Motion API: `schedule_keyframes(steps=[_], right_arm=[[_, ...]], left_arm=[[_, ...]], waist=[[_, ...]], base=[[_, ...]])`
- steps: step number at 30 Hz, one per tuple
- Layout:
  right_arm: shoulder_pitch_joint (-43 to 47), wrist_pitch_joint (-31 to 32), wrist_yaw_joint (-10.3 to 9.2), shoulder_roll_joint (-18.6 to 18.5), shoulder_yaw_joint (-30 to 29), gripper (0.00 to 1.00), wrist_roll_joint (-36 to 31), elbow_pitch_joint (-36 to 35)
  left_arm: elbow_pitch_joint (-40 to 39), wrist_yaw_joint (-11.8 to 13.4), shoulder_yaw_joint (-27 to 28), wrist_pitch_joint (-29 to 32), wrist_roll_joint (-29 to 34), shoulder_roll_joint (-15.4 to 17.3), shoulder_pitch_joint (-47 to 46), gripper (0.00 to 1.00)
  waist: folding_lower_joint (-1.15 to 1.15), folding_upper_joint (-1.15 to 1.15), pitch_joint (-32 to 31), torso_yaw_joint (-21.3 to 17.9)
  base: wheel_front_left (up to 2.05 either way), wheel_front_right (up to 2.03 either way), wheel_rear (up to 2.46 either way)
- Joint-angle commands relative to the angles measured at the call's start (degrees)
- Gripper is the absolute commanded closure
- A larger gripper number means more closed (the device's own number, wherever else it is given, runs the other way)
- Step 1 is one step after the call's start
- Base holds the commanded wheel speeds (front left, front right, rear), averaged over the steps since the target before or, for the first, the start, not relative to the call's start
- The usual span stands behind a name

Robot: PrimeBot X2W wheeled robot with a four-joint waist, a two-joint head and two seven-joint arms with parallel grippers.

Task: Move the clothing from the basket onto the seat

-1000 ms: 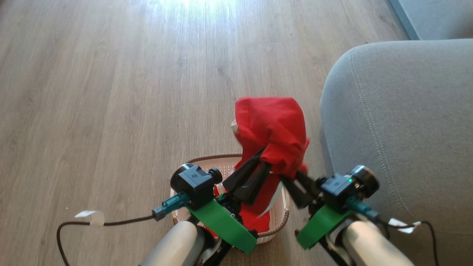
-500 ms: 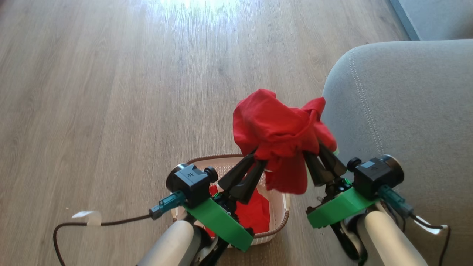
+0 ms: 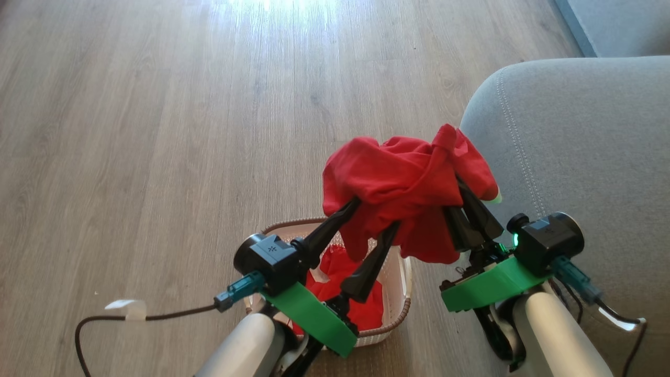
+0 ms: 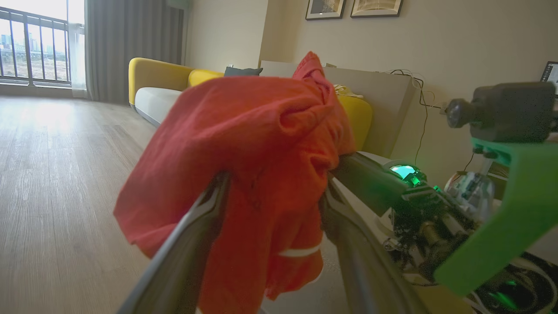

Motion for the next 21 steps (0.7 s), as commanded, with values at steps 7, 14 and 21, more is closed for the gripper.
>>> schedule_keyframes(steps=[7, 14, 21], right_arm=[[-1.6, -0.4, 0.4, 1.0, -1.0, 1.0, -0.2, -2.6], [-1.8, -0.4, 0.4, 1.2, -5.6, 1.0, 0.0, -3.2], [-1.7, -0.4, 0.4, 1.3, -9.4, 1.0, -0.5, -3.7]], left_arm=[[0.4, 0.2, 2.8, -0.3, 2.9, 0.1, -1.2, 0.0], [4.7, -0.4, 3.3, -0.3, 6.8, 0.1, 1.0, 0.0], [7.3, -0.7, 2.5, -0.3, 9.4, 0.9, 2.7, 0.0]], waist=[[0.0, 0.0, -0.2, -0.1], [0.0, 0.0, -0.7, -0.3], [0.0, 0.0, -1.0, -0.2]], base=[[0.0, 0.0, 0.0], [0.0, 0.0, 0.0], [0.0, 0.0, 0.0]])
